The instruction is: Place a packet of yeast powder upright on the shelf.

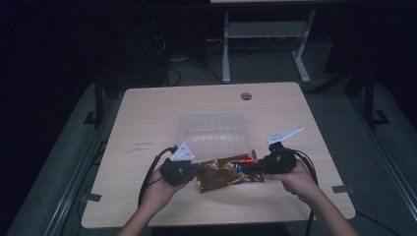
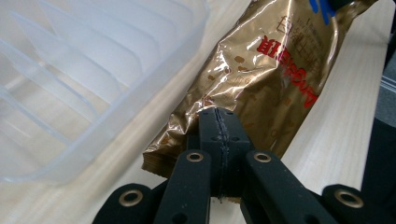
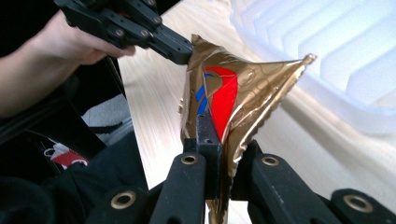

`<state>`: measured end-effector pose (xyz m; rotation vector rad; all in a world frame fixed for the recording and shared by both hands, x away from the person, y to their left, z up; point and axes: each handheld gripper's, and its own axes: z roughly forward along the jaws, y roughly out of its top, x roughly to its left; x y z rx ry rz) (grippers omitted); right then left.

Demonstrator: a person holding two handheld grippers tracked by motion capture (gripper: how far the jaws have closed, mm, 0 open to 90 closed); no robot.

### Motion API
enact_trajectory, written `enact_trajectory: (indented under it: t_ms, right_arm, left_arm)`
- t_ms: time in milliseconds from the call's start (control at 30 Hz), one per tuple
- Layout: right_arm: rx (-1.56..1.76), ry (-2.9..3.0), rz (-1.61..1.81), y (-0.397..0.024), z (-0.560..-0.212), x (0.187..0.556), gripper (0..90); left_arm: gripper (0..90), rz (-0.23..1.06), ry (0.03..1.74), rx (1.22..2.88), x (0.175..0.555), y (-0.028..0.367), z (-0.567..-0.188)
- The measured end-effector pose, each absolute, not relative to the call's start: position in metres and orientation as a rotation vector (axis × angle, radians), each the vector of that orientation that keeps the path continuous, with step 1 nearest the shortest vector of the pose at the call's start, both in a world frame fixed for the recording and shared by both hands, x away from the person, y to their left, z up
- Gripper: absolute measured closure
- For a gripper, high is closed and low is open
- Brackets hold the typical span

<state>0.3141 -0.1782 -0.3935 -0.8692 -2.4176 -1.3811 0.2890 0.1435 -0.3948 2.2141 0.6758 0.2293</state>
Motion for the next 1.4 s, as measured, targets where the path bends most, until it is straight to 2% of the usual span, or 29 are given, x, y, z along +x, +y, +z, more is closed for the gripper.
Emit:
enact_trajectory:
  t_ms: [600, 900, 1400]
  right_arm:
    - [-0.844, -2.360, -1.612, -0.177, -0.340, 0.329, 87.2]
    - [-0.950, -2.425, -1.617, -0.177, -0.317, 0.350, 87.4]
    - [-1.078, -2.460, -1.623, -0.192, -0.300, 0.365, 87.3]
  left_arm:
    - [89.7, 0.298, 0.660, 2.112, 0.323, 0.132, -0.358]
    - [89.7, 0.337, 0.672, 2.111, 0.342, 0.124, -0.356]
    - [89.7, 0.379, 0.685, 2.118, 0.383, 0.104, -0.350]
